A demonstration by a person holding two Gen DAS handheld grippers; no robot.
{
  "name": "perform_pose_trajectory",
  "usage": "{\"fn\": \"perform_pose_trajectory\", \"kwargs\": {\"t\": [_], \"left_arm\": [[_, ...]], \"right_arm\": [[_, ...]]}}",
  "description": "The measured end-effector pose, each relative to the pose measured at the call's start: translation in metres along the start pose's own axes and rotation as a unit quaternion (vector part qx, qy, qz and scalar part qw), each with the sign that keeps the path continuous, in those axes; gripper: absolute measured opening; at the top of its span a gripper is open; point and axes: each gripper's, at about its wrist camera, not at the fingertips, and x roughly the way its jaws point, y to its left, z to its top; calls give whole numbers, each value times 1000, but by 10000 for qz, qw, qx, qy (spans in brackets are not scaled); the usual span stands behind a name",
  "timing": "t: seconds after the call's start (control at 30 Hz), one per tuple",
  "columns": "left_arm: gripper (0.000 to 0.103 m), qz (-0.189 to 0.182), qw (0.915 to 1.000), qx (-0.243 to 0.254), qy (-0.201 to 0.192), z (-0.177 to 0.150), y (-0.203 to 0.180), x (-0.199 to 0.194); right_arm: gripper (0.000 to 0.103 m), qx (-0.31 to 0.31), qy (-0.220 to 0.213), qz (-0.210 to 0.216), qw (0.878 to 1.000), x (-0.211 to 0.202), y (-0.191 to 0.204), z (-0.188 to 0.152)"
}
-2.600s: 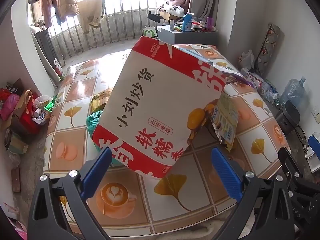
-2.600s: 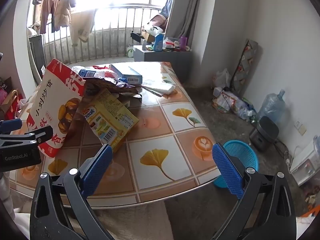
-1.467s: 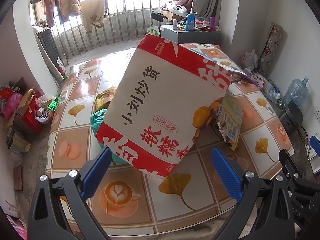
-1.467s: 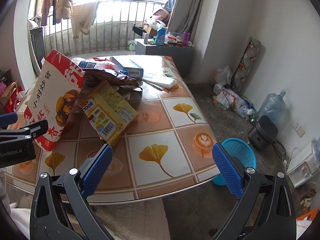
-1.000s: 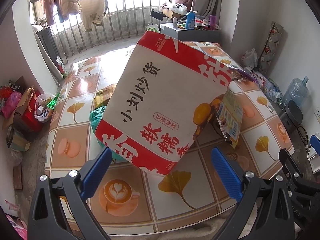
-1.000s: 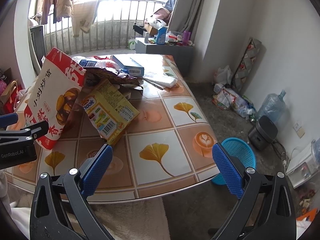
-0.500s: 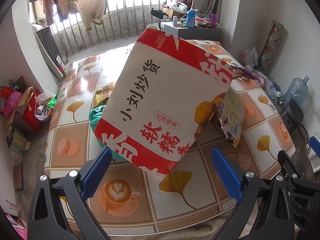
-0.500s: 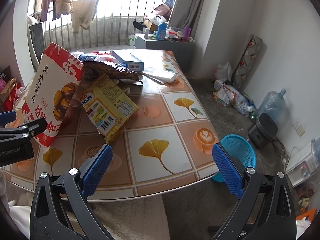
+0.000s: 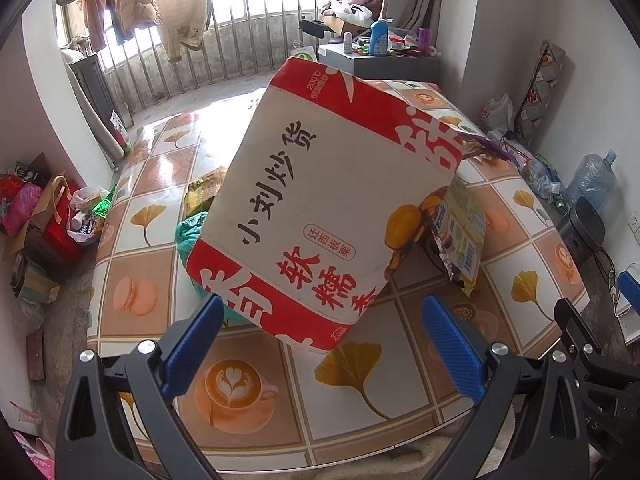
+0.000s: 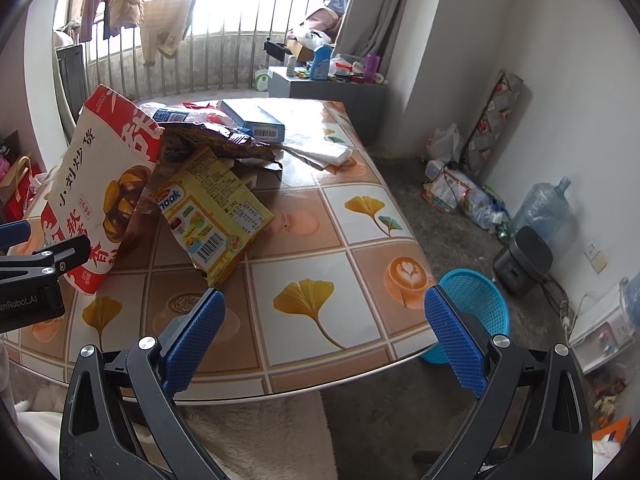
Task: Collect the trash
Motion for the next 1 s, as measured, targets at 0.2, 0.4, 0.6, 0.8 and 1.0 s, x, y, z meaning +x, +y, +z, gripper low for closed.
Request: {"fn": "perform_pose_trajectory", "kwargs": {"t": [0.2, 0.4, 0.6, 0.8, 1.0], "left_arm": [[97, -318, 9992, 210, -69, -2, -4, -2], [97, -724, 9970, 253, 67, -5, 0, 4], [97, -948, 9945, 428, -137, -2, 6, -1], [97, -1134, 9811, 1405, -701, 7, 6, -11], [97, -1626, 9739, 1164, -1073, 20, 38, -13]], "right_arm": [[95, 146, -92, -6, 9999, -1, -3, 8], [95, 346, -463, -44, 9983, -9, -1, 20], [95, 463, -837, 147, 9953, -9, 7, 37], [95, 410, -1206, 575, 9902, -7, 24, 61], [95, 679, -1269, 1222, 9820, -2, 27, 73]]}}
